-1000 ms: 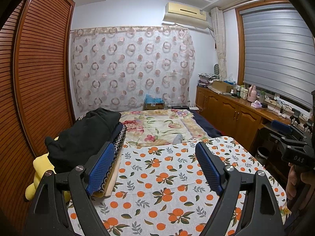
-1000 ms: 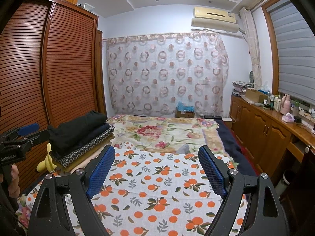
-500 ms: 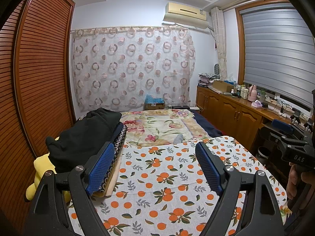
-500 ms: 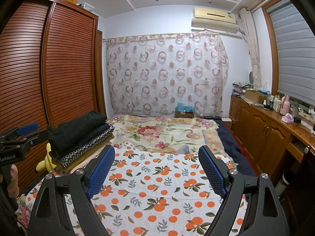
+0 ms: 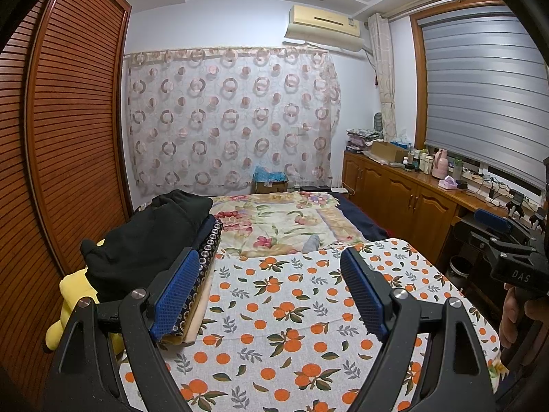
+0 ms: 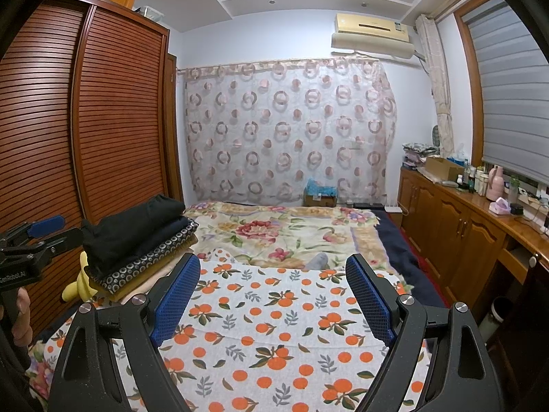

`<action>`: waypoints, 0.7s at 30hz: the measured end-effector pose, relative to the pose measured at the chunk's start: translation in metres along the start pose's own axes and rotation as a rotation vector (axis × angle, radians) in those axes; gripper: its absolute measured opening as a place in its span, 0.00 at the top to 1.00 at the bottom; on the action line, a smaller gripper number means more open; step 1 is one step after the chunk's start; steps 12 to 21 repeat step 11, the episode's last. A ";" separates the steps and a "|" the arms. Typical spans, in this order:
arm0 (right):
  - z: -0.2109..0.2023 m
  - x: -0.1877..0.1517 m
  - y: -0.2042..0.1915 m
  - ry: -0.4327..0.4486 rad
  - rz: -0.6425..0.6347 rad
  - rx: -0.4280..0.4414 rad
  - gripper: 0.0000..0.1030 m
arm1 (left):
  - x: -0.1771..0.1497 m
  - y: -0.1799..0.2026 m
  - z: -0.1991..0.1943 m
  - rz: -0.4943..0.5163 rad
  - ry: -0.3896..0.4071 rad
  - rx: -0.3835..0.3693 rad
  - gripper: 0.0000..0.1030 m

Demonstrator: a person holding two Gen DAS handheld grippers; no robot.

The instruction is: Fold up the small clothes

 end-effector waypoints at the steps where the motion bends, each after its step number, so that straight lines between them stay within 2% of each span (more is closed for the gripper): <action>1: 0.000 0.001 0.000 0.000 -0.001 0.000 0.15 | 0.000 0.000 0.000 0.001 0.000 0.000 0.18; 21: 0.000 0.000 0.003 0.001 -0.002 0.004 0.15 | -0.001 0.000 0.000 0.001 0.001 0.000 0.18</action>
Point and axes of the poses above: each gripper's, at about its wrist camera, not at the fingertips, and z roughly the way its jaws point, y to its right, x to its top, the point moved 8 cm from there along z, roughly the way its jaws point, and after that the axes turned 1 degree about z, right-handed, at the moved point
